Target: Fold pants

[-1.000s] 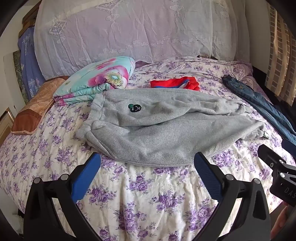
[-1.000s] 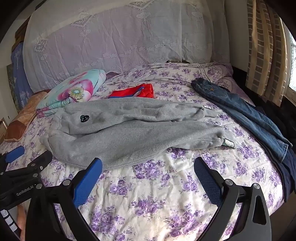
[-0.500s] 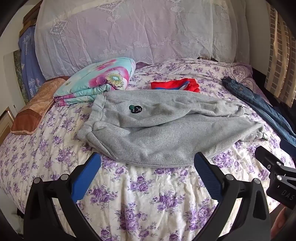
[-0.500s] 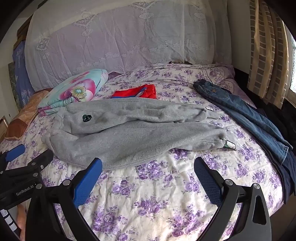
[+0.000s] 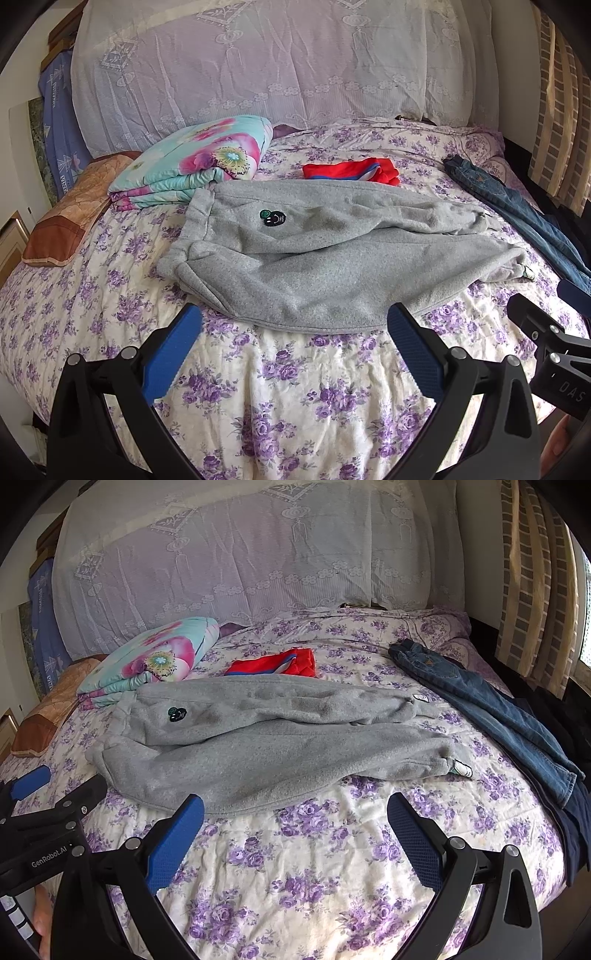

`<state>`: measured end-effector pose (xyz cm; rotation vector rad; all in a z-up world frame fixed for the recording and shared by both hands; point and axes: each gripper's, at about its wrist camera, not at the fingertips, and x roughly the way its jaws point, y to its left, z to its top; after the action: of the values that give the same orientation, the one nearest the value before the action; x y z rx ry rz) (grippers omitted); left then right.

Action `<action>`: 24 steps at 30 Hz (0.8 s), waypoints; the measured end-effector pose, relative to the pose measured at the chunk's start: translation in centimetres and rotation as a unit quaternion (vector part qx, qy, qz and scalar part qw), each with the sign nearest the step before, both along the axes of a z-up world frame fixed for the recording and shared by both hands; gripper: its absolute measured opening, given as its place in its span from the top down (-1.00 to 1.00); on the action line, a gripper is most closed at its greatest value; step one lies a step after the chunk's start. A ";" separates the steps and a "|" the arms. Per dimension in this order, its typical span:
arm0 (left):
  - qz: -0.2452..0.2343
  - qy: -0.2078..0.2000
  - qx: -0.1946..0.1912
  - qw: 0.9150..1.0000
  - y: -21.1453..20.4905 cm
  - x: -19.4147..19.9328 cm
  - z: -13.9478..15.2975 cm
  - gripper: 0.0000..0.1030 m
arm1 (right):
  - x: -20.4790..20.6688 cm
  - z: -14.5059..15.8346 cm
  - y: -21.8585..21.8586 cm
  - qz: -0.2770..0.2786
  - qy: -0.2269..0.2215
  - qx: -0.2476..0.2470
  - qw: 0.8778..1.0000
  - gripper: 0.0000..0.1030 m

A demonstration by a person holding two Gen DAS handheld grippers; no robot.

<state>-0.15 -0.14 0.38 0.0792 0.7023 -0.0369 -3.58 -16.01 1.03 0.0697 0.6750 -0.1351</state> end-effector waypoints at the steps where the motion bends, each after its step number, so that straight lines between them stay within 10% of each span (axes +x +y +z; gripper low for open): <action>1: 0.000 0.000 0.000 1.000 0.0 0.0 0.0 -0.91 | 0.0 0.0 0.0 0.000 0.000 0.000 1.000 -0.93; 24: 0.000 -0.001 -0.001 1.000 0.6 -0.1 0.5 -0.91 | -0.1 -0.1 0.3 0.002 0.001 0.002 1.000 -0.93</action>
<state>-0.30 0.49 0.91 0.0770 0.7010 -0.0379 -3.65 -15.75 0.95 0.0715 0.6781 -0.1306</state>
